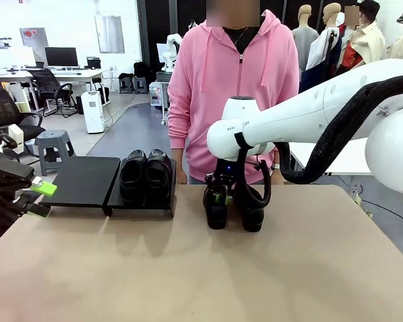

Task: Organize the shoes by placing them on the stand.
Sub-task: Pick up one Shoe and place it in the middle of the table.

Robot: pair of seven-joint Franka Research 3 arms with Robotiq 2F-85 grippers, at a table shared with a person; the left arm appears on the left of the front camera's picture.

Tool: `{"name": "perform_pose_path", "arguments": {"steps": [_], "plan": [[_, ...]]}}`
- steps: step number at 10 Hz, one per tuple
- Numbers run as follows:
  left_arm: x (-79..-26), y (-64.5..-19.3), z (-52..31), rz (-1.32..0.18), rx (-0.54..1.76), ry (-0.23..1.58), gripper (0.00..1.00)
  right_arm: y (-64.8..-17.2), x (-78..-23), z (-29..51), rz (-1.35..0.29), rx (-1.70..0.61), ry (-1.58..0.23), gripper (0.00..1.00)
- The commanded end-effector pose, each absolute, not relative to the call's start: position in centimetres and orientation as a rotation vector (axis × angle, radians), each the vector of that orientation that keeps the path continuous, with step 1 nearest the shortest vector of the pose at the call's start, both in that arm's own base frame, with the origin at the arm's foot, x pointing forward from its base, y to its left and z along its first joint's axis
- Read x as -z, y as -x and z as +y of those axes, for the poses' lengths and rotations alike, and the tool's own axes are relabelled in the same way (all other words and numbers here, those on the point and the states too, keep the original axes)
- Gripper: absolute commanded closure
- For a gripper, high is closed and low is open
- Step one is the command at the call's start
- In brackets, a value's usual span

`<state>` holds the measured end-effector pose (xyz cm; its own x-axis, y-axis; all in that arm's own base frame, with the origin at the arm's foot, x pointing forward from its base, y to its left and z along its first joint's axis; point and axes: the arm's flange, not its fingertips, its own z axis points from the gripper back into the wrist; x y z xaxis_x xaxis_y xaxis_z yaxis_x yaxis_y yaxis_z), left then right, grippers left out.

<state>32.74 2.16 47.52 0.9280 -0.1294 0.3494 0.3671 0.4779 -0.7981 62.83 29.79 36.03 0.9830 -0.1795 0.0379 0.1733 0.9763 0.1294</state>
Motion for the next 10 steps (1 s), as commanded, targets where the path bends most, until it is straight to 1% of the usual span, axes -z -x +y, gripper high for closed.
{"name": "perform_pose_path", "arguments": {"steps": [1, 6, 7, 8, 9, 10], "plan": [[-47.5, -32.7, 2.3, -0.270, 0.328, 1.041, 0.00, -62.7, -34.8, 29.6, -0.042, 0.181, -0.168, 1.00], [-47.5, -32.7, 2.3, -0.270, 0.328, 1.041, 0.00, -62.5, -34.7, 29.4, -0.013, 0.159, -0.174, 1.00], [-47.5, -32.7, 2.3, -0.270, 0.328, 1.041, 0.00, -61.9, -35.5, 29.5, -0.025, 0.138, -0.172, 1.00], [-47.5, -32.7, 2.3, -0.270, 0.328, 1.041, 0.00, -60.7, -37.6, 29.4, -0.009, 0.072, -0.129, 1.00], [-47.5, -32.7, 2.3, -0.270, 0.328, 1.041, 0.00, -57.8, -41.3, 28.9, -0.052, 0.035, -0.082, 1.00], [-47.5, -32.7, 2.3, -0.270, 0.328, 1.041, 0.00, -54.7, -44.7, 28.2, -0.081, 0.010, -0.094, 1.00]]}}
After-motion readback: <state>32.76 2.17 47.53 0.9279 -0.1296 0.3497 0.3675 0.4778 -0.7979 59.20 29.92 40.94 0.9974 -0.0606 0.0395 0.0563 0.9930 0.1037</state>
